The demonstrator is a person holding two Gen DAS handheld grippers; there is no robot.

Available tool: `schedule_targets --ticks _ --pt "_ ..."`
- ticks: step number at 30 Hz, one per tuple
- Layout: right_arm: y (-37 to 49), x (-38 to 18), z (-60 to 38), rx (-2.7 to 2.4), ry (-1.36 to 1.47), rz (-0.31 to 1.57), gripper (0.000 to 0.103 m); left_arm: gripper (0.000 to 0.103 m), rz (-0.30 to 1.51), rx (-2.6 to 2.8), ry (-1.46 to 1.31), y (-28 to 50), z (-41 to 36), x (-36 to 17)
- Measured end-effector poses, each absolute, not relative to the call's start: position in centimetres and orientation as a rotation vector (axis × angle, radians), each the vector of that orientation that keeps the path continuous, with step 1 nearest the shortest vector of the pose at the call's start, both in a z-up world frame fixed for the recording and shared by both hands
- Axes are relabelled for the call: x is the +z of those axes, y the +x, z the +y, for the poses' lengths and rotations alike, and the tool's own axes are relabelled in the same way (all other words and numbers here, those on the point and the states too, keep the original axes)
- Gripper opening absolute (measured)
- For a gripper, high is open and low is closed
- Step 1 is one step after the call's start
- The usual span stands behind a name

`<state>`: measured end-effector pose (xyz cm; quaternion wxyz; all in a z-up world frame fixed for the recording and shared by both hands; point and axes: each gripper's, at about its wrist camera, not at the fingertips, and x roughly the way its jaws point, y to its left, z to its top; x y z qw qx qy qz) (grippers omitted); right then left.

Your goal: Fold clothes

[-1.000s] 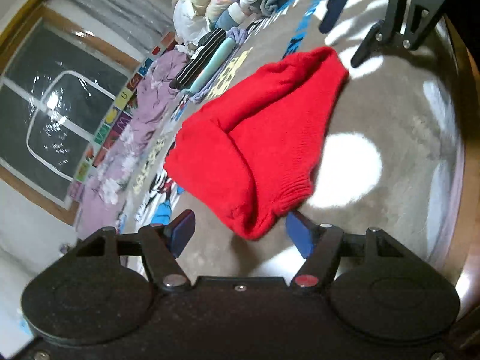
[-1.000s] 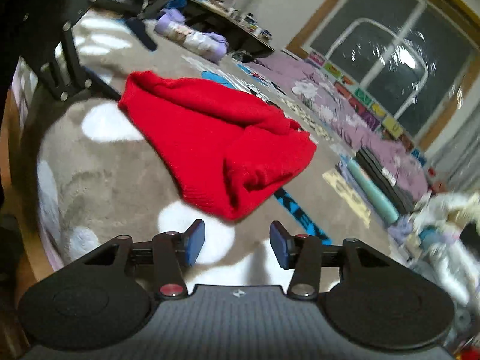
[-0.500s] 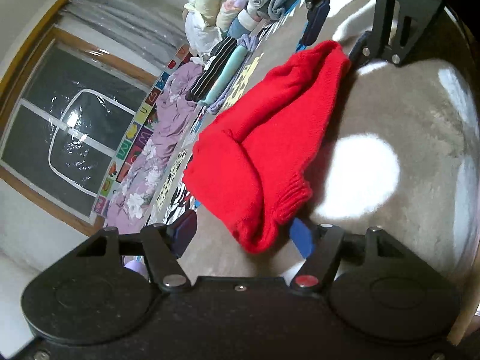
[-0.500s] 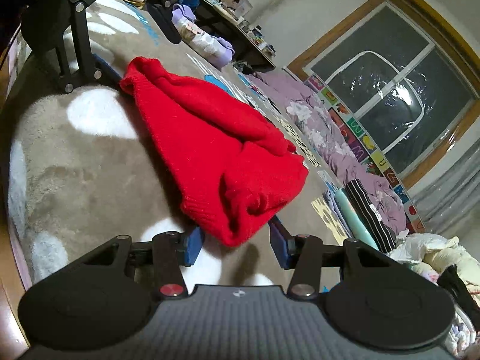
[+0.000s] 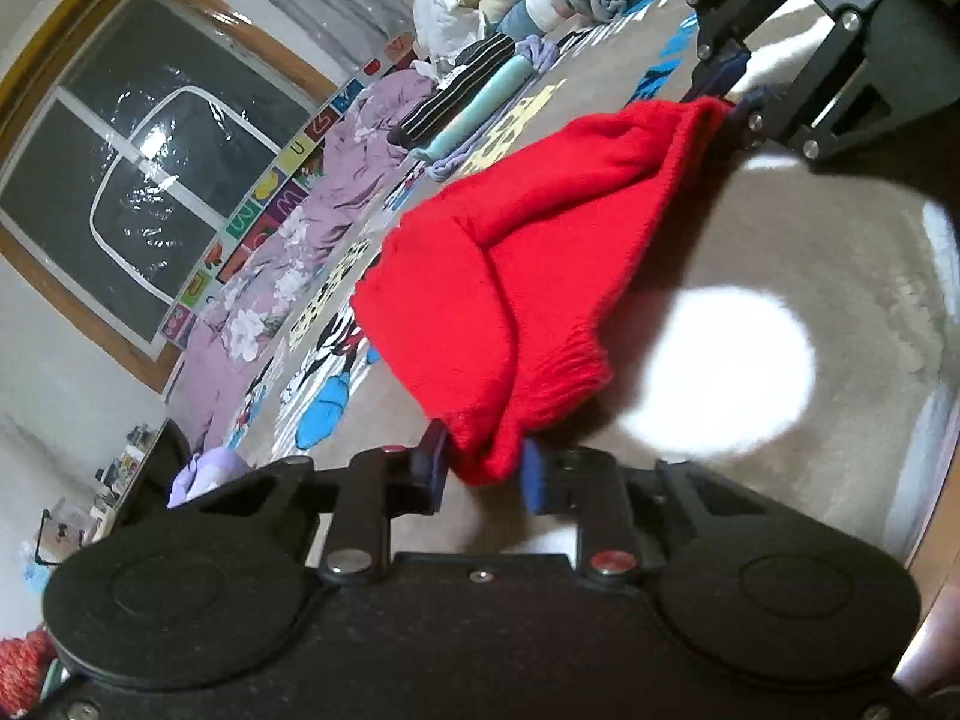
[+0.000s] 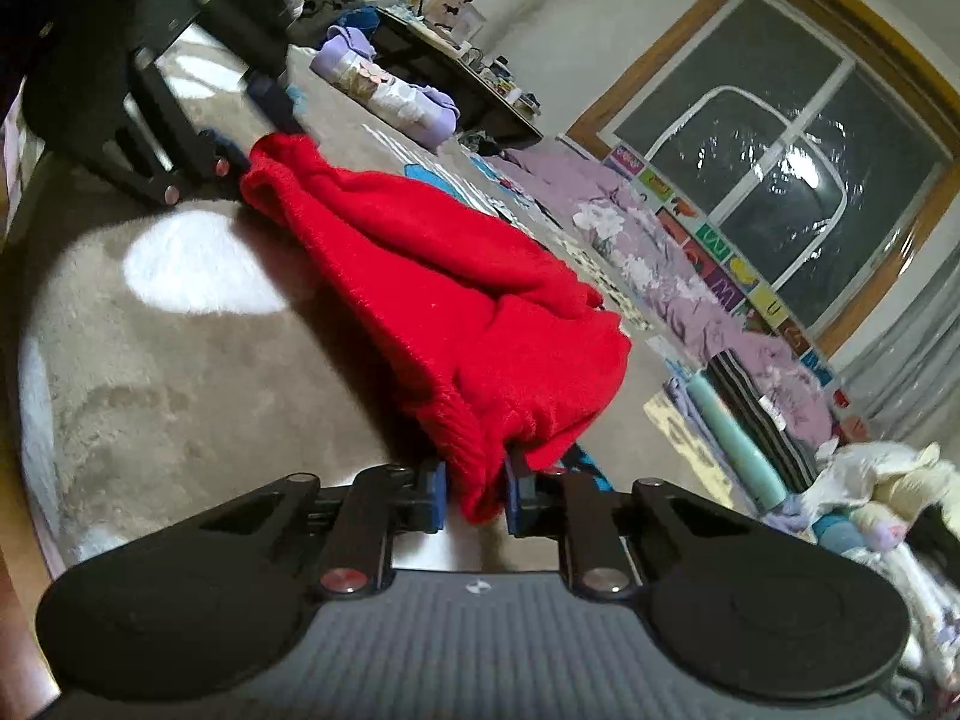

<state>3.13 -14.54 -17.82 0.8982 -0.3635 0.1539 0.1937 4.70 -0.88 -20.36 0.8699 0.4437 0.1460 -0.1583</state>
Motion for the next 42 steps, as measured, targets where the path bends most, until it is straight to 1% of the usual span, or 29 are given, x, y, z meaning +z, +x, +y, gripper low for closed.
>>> schedule_targets --ticks 3,9,13,17,27,33,36,37,38,42 --pt "2.7 -17.2 -14.8 0.418 -0.733 0.332 0.016 0.014 0.288 -0.331 0.943 3.9 -0.8 -19.9" --pt "0.4 -15.6 -15.5 0.446 -0.718 0.318 0.015 0.014 0.256 -0.359 0.947 1.2 -0.4 -17.9" --pt "-1.8 -13.0 -16.8 0.437 -0.663 0.268 0.015 0.014 0.219 -0.372 0.846 0.0 0.1 -15.5" --pt "-2.3 -10.4 -17.9 0.412 -0.583 0.206 0.016 0.014 0.196 -0.375 0.696 0.6 0.9 -13.1" --pt "1.2 -8.4 -21.0 0.441 -0.358 0.153 0.016 0.014 0.233 -0.457 0.324 5.7 2.7 -9.8" --pt "6.0 -8.0 -24.1 0.481 -0.116 0.203 0.016 0.014 0.284 -0.521 0.157 10.4 3.4 -8.9" --pt "8.6 -8.4 -25.4 0.503 -0.011 0.230 0.017 0.014 0.332 -0.558 0.046 13.2 4.2 -9.3" --pt "9.6 -8.6 -25.8 0.512 0.026 0.240 0.020 0.014 0.348 -0.569 0.005 14.3 4.5 -9.4" --pt "10.3 -8.8 -26.2 0.520 0.064 0.250 0.021 0.014 0.363 -0.579 -0.033 15.4 4.8 -9.6" --pt "14.4 -10.5 -27.7 0.539 0.185 0.320 0.021 0.013 0.430 -0.605 -0.166 19.3 5.5 -10.6"
